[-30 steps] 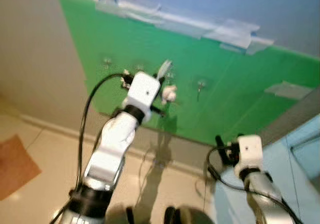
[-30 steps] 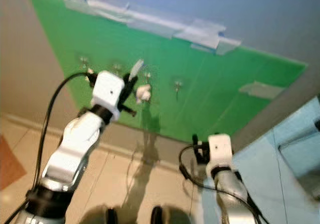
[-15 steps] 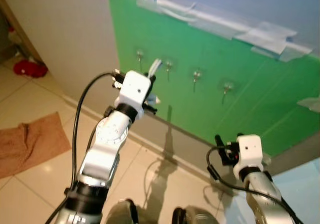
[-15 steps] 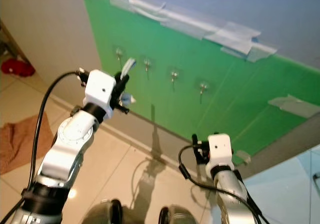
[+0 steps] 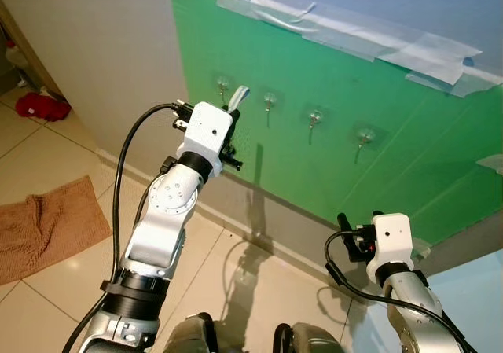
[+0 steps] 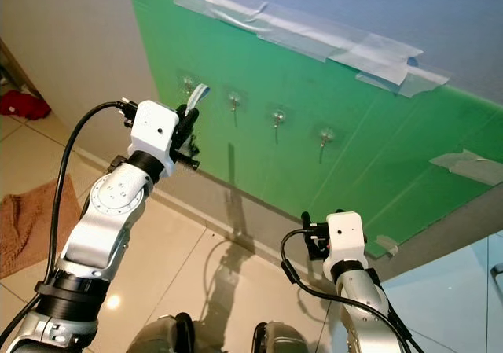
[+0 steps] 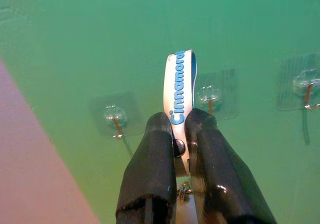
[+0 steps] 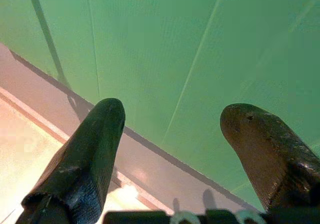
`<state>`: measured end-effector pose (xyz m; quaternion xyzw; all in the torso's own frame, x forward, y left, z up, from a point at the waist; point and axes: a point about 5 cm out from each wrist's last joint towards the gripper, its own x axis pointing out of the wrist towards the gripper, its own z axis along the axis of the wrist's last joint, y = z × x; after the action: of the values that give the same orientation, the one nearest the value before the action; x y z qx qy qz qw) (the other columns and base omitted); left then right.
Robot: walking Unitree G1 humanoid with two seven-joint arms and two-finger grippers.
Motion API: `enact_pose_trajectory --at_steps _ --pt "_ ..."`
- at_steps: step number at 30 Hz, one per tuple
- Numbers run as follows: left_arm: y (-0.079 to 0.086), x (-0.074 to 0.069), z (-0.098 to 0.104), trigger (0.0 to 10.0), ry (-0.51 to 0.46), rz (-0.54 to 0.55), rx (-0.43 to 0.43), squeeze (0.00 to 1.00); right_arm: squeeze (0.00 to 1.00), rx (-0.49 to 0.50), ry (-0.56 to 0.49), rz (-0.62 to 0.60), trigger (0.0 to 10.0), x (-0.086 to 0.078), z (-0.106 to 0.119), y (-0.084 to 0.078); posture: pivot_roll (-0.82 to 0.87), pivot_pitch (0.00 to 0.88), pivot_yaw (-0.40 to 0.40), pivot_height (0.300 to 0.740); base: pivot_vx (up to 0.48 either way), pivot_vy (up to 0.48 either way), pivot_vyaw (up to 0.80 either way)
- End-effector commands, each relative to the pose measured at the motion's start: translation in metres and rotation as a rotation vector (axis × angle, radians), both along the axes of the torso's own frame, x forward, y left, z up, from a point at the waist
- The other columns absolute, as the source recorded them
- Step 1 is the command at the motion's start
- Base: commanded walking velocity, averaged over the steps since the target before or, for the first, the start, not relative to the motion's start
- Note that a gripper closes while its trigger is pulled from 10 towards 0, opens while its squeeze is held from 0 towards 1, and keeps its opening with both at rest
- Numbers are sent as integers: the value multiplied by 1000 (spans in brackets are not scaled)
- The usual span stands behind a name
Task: Hang keys on a hook
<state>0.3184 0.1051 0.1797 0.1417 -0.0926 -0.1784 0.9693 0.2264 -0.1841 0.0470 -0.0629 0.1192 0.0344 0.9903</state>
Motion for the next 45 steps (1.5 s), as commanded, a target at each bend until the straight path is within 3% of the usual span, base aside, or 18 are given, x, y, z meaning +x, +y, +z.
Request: enact_pose_trajectory --at_steps 1,6,13,33,45 --pt "-7 0 1 10000 -7 -37 1 0 82 1 2 -13 10000 -3 -2 -3 -151 131 -49 740 0 0 0" --pt "-9 1 3 10000 -20 -43 3 0 86 5 14 -25 10000 -3 -3 -4 -158 129 -44 740 0 0 -431" --pt "-1 8 15 10000 -112 20 23 0 86 7 4 -20 10000 -3 -2 -3 -158 130 -43 740 0 0 0" --pt "-14 30 9 10000 -119 5 28 0 86 4 0 -15 10000 -5 0 -1 -169 147 -47 740 15 0 0" --pt "-19 29 4 10000 -123 -24 6 0 106 4 -6 -18 10000 -5 2 0 -167 149 -45 740 339 0 0"
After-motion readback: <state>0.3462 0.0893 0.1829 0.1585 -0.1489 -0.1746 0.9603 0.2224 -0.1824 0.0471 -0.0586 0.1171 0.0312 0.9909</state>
